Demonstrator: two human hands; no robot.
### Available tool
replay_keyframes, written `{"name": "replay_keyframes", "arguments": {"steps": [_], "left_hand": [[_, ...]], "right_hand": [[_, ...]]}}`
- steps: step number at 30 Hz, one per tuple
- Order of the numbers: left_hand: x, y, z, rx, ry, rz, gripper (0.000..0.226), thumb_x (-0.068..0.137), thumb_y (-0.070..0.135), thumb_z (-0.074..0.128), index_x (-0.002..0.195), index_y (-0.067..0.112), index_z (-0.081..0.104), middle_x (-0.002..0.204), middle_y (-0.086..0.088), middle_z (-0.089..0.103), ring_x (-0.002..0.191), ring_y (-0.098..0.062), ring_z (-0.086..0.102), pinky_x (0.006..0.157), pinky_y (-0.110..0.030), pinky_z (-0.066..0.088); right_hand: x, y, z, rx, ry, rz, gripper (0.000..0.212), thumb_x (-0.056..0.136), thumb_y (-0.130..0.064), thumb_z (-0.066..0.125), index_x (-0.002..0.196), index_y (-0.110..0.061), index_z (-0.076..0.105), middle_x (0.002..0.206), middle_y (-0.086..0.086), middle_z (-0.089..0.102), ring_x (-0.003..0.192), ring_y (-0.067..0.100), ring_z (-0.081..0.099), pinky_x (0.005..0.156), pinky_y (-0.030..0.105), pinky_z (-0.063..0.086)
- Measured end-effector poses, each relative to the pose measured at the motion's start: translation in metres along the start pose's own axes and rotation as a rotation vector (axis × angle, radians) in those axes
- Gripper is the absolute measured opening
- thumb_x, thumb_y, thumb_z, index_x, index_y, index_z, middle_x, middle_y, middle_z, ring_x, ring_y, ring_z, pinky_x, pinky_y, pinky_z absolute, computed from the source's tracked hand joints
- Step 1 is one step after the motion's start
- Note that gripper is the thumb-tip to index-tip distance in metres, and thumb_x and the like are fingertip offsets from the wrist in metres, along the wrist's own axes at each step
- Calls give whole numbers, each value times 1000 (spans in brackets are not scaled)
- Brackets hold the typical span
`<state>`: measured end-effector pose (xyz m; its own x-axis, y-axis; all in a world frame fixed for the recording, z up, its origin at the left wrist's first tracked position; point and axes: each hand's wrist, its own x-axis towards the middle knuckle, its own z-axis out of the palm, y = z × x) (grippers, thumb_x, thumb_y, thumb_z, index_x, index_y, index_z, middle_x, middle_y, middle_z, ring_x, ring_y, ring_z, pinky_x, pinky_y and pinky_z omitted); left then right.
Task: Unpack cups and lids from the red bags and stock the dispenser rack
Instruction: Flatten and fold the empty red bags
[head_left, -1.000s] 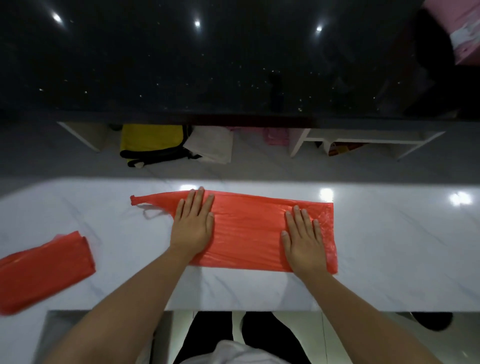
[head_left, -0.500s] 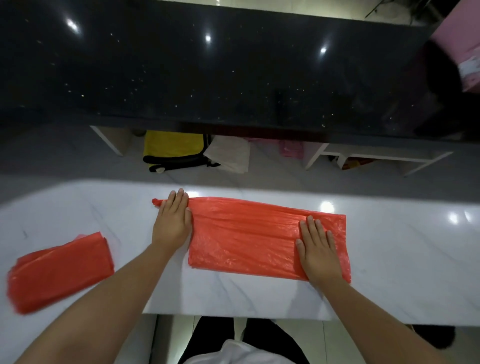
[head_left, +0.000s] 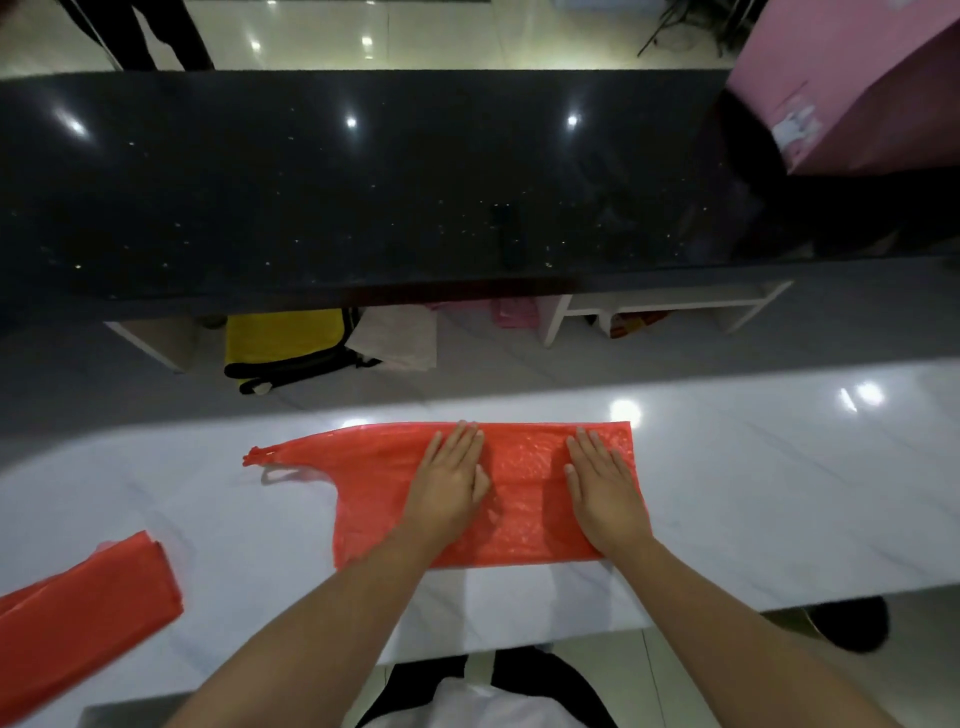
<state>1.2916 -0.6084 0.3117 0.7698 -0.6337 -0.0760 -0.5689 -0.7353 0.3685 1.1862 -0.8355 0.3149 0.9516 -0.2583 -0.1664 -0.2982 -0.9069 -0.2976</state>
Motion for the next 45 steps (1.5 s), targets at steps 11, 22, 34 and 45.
{"name": "replay_keyframes", "arguments": {"steps": [11, 22, 34, 45], "left_hand": [[17, 61, 57, 119, -100, -84, 59, 107, 37, 18, 162, 19, 6, 169, -1, -3, 155, -20, -14, 125, -45, -9], [4, -11, 41, 152, -45, -132, 57, 106, 44, 17, 162, 28, 14, 170, 4, 6, 156, -15, -4, 126, -45, 2], [-56, -155, -34, 125, 14, -405, 63, 105, 50, 8, 162, 24, 15, 170, -3, 7, 156, -21, -1, 126, -47, 4], [-14, -75, -28, 114, -11, -194, 62, 105, 44, 9, 162, 20, 14, 170, -6, 2, 155, -20, -12, 126, -49, -2]], "right_hand": [[21, -9, 11, 41, 224, -174, 32, 92, -11, 52, 112, 4, 73, 125, 20, 68, 123, 33, 63, 111, 50, 39], [14, 14, 33, -85, 18, -93, 57, 104, -33, 22, 160, -20, 25, 167, -4, 20, 155, 11, 3, 126, 38, 1], [18, 7, 24, -9, 36, -40, 55, 103, -4, 37, 156, -18, 36, 162, 2, 32, 153, 17, 22, 126, 37, 8], [32, -25, -30, 165, 161, 42, 38, 93, -1, 49, 125, -10, 68, 105, 13, 75, 96, 33, 68, 89, 43, 52]]}}
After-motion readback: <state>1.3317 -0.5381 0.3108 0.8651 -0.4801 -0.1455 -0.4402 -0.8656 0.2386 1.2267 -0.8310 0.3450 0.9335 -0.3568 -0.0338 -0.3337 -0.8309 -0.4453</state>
